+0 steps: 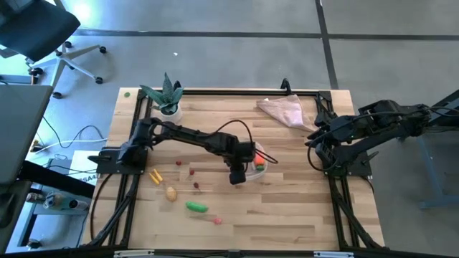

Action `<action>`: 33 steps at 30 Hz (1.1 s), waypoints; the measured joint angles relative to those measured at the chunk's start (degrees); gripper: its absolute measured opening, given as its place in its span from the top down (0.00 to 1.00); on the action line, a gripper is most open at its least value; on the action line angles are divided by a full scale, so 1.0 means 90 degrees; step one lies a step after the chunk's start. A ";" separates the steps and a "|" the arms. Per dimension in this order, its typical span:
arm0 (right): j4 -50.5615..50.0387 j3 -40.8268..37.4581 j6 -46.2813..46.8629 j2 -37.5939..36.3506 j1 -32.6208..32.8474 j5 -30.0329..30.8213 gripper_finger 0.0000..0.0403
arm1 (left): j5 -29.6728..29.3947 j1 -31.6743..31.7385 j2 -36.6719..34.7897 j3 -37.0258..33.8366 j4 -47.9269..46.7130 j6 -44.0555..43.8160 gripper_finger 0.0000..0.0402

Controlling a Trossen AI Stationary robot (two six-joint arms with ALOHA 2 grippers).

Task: Pick and placing Produce into tupperware
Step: Put the red cherry into the transparent bin

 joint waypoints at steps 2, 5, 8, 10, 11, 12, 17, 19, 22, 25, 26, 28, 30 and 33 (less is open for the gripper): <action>-0.0001 0.0000 -0.0001 -0.0002 0.0000 0.0001 0.68 | -0.0024 0.0000 0.0066 0.0096 -0.0210 0.0058 0.85; -0.0001 0.0000 0.0000 -0.0002 0.0000 0.0001 0.68 | -0.0051 -0.0006 0.0130 0.0179 -0.0318 0.0120 0.85; -0.0001 0.0000 0.0001 0.0000 0.0000 0.0001 0.68 | -0.0071 -0.0005 0.0136 0.0164 -0.0326 0.0114 0.85; -0.0001 0.0000 0.0001 0.0000 0.0000 0.0001 0.68 | -0.0145 -0.0005 0.0136 0.0164 -0.0385 0.0114 0.85; -0.0001 0.0002 -0.0001 0.0000 0.0000 0.0001 0.68 | -0.0148 -0.0002 0.0136 0.0162 -0.0437 0.0114 0.85; -0.0001 0.0000 0.0001 0.0000 0.0000 0.0001 0.68 | -0.0147 0.0000 0.0136 0.0159 -0.0500 0.0114 0.85; -0.0001 0.0000 0.0000 0.0000 0.0000 0.0000 0.68 | -0.0146 -0.0002 0.0136 0.0159 -0.0671 0.0163 0.85; -0.0001 0.0000 -0.0001 0.0000 0.0000 0.0001 0.68 | -0.0146 -0.0002 0.0136 0.0159 -0.0668 0.0159 0.84; -0.0001 0.0000 0.0000 0.0000 0.0000 -0.0001 0.68 | -0.0146 -0.0002 0.0136 0.0159 -0.0677 0.0138 0.83; -0.0001 0.0001 0.0001 0.0000 0.0000 0.0000 0.68 | -0.0146 -0.0002 0.0136 0.0157 -0.0702 0.0138 0.81; -0.0001 0.0000 0.0000 0.0000 0.0000 0.0001 0.68 | -0.0146 -0.0002 0.0136 0.0157 -0.0700 0.0137 0.81; -0.0001 0.0001 0.0000 0.0000 0.0000 0.0001 0.68 | -0.0148 -0.0002 0.0136 0.0157 -0.0695 0.0115 0.79; -0.0001 0.0000 0.0001 0.0000 0.0000 0.0001 0.68 | -0.0164 -0.0002 0.0136 0.0157 -0.0695 0.0109 0.77; -0.0001 0.0001 -0.0001 0.0000 0.0000 0.0000 0.68 | -0.0170 -0.0002 0.0136 0.0157 -0.0695 0.0107 0.75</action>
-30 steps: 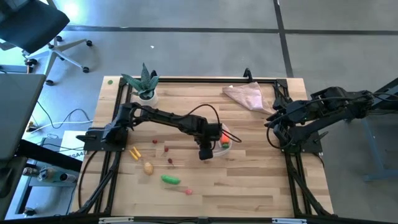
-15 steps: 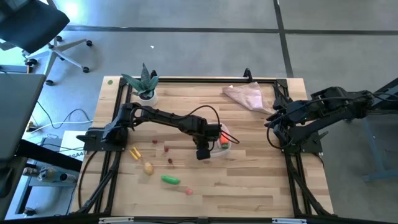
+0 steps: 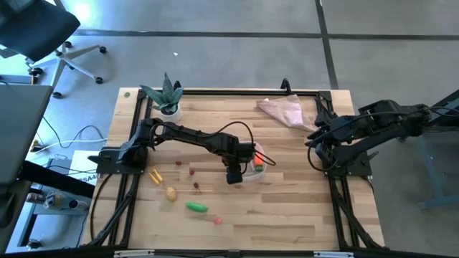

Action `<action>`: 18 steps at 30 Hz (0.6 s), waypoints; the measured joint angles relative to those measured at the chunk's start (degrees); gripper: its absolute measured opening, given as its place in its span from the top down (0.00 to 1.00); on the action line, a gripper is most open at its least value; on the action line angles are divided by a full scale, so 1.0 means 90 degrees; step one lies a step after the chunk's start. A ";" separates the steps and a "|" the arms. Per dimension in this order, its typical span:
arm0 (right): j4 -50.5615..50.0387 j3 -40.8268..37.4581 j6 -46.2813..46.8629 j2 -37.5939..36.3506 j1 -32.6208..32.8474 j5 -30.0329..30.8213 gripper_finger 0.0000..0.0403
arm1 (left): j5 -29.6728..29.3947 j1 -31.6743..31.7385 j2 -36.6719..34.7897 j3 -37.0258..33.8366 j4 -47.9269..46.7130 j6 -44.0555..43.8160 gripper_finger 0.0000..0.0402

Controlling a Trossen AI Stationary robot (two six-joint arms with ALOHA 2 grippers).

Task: Pick and placing Produce into tupperware
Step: Put the red cherry into the transparent bin

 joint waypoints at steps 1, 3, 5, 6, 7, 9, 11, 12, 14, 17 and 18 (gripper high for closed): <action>0.0000 -0.0001 0.0002 0.0000 0.0000 0.0000 0.68 | 0.0000 0.0000 0.0000 0.0000 0.0001 0.0000 0.74; 0.0000 -0.0001 0.0002 0.0000 0.0000 0.0000 0.68 | 0.0000 0.0000 0.0000 0.0000 0.0000 -0.0017 0.73; 0.0000 -0.0001 0.0002 0.0000 0.0000 0.0000 0.68 | 0.0005 0.0000 0.0000 0.0021 -0.0045 -0.0052 0.72; 0.0000 -0.0001 0.0002 0.0000 0.0000 0.0000 0.68 | 0.0007 0.0000 0.0000 0.0087 -0.0173 -0.0080 0.72; 0.0000 -0.0001 0.0001 0.0000 0.0000 0.0000 0.68 | 0.0007 0.0000 0.0000 0.0188 -0.0333 -0.0124 0.72; 0.0000 -0.0001 0.0001 0.0000 0.0000 0.0000 0.68 | 0.0001 0.0000 0.0000 0.0481 -0.0660 -0.0146 0.72; 0.0000 -0.0001 0.0000 0.0000 0.0000 0.0000 0.68 | -0.0112 0.0000 0.0000 0.0814 -0.1061 -0.0136 0.72; 0.0000 0.0000 0.0001 0.0000 0.0000 -0.0001 0.68 | -0.0199 0.0000 0.0000 0.0999 -0.1247 -0.0127 0.72; 0.0000 -0.0001 0.0000 -0.0002 0.0000 0.0000 0.68 | -0.0363 0.0000 0.0000 0.1381 -0.1563 -0.0116 0.72; 0.0000 -0.0001 0.0002 0.0000 0.0000 0.0000 0.68 | -0.0505 0.0002 0.0000 0.1969 -0.2207 -0.0201 0.72; 0.0000 -0.0001 0.0002 -0.0001 0.0000 0.0000 0.68 | -0.0525 0.0009 0.0000 0.2168 -0.2437 -0.0329 0.72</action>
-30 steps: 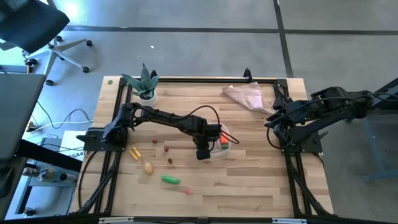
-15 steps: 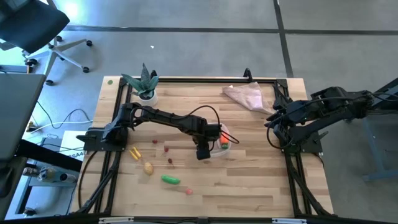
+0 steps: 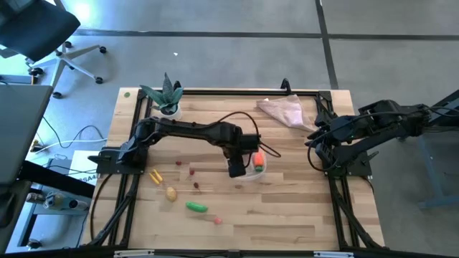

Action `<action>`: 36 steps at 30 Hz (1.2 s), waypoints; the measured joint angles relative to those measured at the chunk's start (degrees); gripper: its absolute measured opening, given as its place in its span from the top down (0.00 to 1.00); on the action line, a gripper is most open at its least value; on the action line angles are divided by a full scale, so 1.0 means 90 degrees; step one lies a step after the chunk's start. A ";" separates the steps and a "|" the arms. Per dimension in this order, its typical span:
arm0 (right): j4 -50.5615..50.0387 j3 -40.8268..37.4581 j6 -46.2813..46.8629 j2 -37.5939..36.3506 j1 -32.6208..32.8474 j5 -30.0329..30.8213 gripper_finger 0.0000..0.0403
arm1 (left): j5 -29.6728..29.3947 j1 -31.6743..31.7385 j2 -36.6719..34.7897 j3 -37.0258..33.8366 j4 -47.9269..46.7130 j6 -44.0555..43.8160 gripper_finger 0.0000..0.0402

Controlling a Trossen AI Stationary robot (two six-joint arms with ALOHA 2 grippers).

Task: Pick and placing Produce into tupperware
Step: Put the red cherry into the transparent bin

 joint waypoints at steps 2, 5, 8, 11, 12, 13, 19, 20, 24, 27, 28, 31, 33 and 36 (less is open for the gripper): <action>0.0000 0.0001 0.0000 0.0001 0.0000 0.0001 0.68 | -0.0018 0.0056 -0.0009 0.0316 -0.0429 -0.0380 0.72; 0.0000 -0.0001 -0.0002 0.0000 0.0000 0.0001 0.68 | -0.0034 0.0161 -0.0012 0.0589 -0.0978 -0.0934 0.72; 0.0000 -0.0001 -0.0001 0.0001 0.0000 0.0001 0.68 | -0.0215 0.0240 -0.0012 0.0644 -0.1386 -0.1184 0.72; -0.0001 0.0000 -0.0001 0.0000 0.0000 0.0001 0.68 | -0.0571 0.0265 -0.0014 0.0624 -0.1938 -0.1200 0.72; -0.0001 -0.0001 -0.0001 0.0001 0.0000 0.0000 0.68 | -0.0685 0.0257 -0.0025 0.0546 -0.1997 -0.1218 0.72; 0.0000 -0.0001 0.0000 0.0001 0.0000 0.0001 0.68 | -0.0773 0.0254 -0.0029 0.0432 -0.1997 -0.1253 0.72; -0.0002 -0.0001 -0.0001 0.0001 0.0000 -0.0001 0.68 | -0.0818 0.0248 -0.0385 -0.0840 -0.1799 -0.1385 0.72; -0.0002 0.0000 -0.0001 -0.0003 0.0000 0.0001 0.68 | -0.0833 0.0248 -0.0463 -0.1146 -0.1706 -0.1390 0.72; 0.0000 -0.0001 0.0000 -0.0002 0.0000 -0.0001 0.68 | -0.0643 0.0296 -0.0926 -0.2486 -0.1151 -0.1614 0.72; 0.0000 -0.0001 0.0000 -0.0002 0.0000 0.0001 0.68 | -0.0551 0.0325 -0.1478 -0.3411 -0.0811 -0.1847 0.72; 0.0000 0.0001 -0.0001 -0.0002 0.0000 -0.0002 0.68 | -0.0531 0.0328 -0.1658 -0.3702 -0.0740 -0.1932 0.72; 0.0000 0.0002 -0.0002 0.0000 0.0000 -0.0002 0.68 | -0.0519 0.0333 -0.2326 -0.4433 -0.0345 -0.2138 0.72; 0.0000 -0.0001 0.0000 -0.0002 0.0000 -0.0002 0.68 | -0.0490 0.0331 -0.2787 -0.4842 -0.0144 -0.2150 0.72; -0.0002 -0.0001 0.0000 -0.0002 0.0000 -0.0002 0.68 | -0.0364 0.0328 -0.3409 -0.5312 0.0136 -0.2194 0.72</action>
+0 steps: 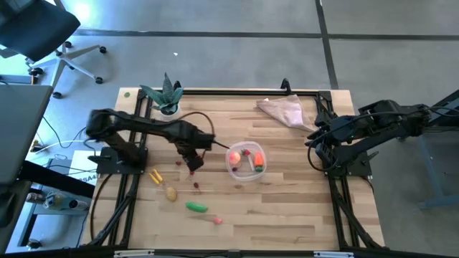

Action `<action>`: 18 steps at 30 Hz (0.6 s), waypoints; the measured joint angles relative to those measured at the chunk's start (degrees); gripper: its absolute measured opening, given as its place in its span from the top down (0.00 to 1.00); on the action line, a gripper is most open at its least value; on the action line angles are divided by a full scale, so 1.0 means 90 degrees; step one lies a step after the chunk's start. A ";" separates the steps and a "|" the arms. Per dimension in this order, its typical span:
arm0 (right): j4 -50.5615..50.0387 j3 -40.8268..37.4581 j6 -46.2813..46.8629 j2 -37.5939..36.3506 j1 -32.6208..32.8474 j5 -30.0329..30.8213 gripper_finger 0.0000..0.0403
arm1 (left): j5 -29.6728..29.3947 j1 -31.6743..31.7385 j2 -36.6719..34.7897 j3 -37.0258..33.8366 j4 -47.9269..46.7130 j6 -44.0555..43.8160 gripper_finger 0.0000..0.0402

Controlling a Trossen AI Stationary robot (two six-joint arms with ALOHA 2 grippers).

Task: Pick and placing Produce into tupperware
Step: Put the red cherry into the transparent bin

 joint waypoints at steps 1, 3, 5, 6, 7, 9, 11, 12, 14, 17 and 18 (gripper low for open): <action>0.0001 0.0000 -0.0001 0.0000 0.0000 0.0001 0.68 | 0.0060 0.0002 -0.0219 -0.0145 0.0070 -0.0023 0.72; 0.0002 0.0000 -0.0002 0.0002 0.0000 0.0002 0.68 | 0.0188 0.0005 -0.0621 -0.0444 0.0256 -0.0029 0.72; 0.0000 0.0000 0.0000 0.0000 0.0000 0.0002 0.68 | 0.0311 0.0005 -0.0981 -0.0760 0.0511 -0.0079 0.72; 0.0001 0.0000 0.0000 0.0000 0.0000 0.0001 0.68 | 0.0413 0.0009 -0.1169 -0.0932 0.0648 -0.0184 0.72; 0.0000 0.0000 0.0000 0.0002 0.0000 0.0000 0.68 | 0.0495 0.0050 -0.1323 -0.1096 0.0736 -0.0328 0.72; 0.0000 0.0001 0.0000 0.0002 0.0000 0.0001 0.68 | 0.0671 0.0202 -0.1627 -0.1445 0.0859 -0.0624 0.72; 0.0001 0.0000 -0.0001 0.0001 0.0000 0.0002 0.68 | 0.0647 0.0329 -0.1844 -0.1714 0.0884 -0.0874 0.72; 0.0002 0.0000 0.0000 0.0002 0.0000 0.0000 0.68 | 0.0634 0.0390 -0.1934 -0.1832 0.0903 -0.0986 0.72; 0.0002 0.0000 -0.0002 0.0000 0.0000 0.0002 0.68 | 0.0641 0.0480 -0.2046 -0.1985 0.0901 -0.1116 0.72; 0.0002 0.0000 0.0000 0.0002 0.0000 0.0002 0.68 | 0.0638 0.0503 -0.2047 -0.2099 0.0865 -0.1266 0.72; 0.0002 0.0000 0.0000 0.0000 0.0000 0.0002 0.68 | 0.0611 0.0503 -0.2033 -0.2110 0.0845 -0.1294 0.72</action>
